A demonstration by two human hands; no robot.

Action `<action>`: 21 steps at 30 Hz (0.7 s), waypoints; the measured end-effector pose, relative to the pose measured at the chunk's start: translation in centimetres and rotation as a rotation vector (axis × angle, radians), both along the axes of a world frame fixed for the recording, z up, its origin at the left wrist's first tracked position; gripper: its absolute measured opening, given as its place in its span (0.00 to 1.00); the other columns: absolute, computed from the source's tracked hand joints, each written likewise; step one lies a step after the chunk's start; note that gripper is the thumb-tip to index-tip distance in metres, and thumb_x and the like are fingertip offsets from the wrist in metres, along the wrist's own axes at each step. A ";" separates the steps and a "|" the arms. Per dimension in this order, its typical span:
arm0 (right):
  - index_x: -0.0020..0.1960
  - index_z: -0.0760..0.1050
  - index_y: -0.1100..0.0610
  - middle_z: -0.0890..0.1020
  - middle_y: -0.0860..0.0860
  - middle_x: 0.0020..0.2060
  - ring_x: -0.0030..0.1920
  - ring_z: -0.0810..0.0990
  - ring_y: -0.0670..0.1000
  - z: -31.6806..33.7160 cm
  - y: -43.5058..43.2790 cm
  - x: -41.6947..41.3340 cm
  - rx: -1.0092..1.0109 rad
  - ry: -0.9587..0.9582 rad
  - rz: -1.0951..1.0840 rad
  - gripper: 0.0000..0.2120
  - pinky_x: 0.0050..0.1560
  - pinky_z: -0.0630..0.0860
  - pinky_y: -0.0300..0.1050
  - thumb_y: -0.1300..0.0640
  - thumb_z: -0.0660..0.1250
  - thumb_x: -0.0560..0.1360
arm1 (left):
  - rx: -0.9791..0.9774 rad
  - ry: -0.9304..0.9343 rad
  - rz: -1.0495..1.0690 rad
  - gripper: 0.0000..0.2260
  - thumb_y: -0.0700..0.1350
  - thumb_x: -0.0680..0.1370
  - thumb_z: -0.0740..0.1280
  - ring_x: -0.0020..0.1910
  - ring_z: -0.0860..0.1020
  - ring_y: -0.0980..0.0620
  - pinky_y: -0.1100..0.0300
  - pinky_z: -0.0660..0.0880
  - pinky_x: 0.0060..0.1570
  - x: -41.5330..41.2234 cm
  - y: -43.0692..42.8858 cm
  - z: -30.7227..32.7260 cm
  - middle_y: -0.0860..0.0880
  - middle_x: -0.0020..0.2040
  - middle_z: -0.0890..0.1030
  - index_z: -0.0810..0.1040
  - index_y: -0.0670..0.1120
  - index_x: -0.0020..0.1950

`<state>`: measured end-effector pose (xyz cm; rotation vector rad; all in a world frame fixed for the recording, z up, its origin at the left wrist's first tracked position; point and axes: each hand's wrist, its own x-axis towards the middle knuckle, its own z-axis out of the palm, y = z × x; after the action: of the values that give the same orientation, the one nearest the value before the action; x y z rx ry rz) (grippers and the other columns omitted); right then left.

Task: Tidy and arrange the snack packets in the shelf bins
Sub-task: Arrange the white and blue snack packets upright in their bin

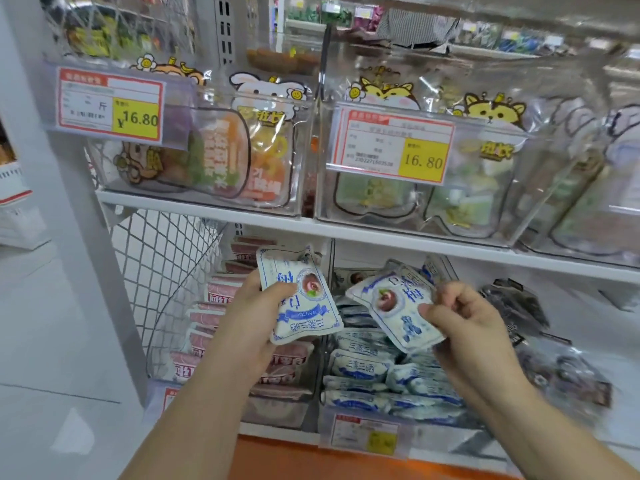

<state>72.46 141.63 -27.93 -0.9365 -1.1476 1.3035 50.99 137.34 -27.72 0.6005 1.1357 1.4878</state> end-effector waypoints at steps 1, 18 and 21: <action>0.30 0.66 0.53 0.66 0.51 0.28 0.30 0.63 0.50 0.3 -0.6 0.0 -0.015 0.071 -0.016 0.21 0.32 0.61 0.44 0.75 0.62 0.72 | 0.001 0.013 -0.012 0.12 0.35 0.78 0.62 0.42 0.84 0.45 0.53 0.81 0.35 0.3 -0.5 0.1 0.43 0.46 0.85 0.75 0.47 0.58; 0.57 0.70 0.46 0.77 0.42 0.53 0.44 0.83 0.46 0.1 -4.7 -0.5 -0.005 -0.325 0.167 0.21 0.43 0.80 0.42 0.59 0.74 0.69 | 0.096 0.250 -0.237 0.17 0.45 0.72 0.70 0.49 0.83 0.50 0.54 0.81 0.45 5.9 -4.0 0.7 0.51 0.51 0.84 0.76 0.52 0.60; 0.57 0.72 0.47 0.81 0.46 0.52 0.49 0.82 0.49 -0.1 -3.9 -0.2 -0.038 -0.383 0.180 0.26 0.48 0.80 0.46 0.47 0.75 0.61 | 0.147 0.446 -0.296 0.16 0.41 0.76 0.68 0.52 0.82 0.55 0.57 0.80 0.49 5.7 -3.8 1.1 0.55 0.52 0.83 0.74 0.55 0.61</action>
<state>72.24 137.75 -28.00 -1.1661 -1.5353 1.3261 56.72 133.50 -26.64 1.1935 1.2122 1.2170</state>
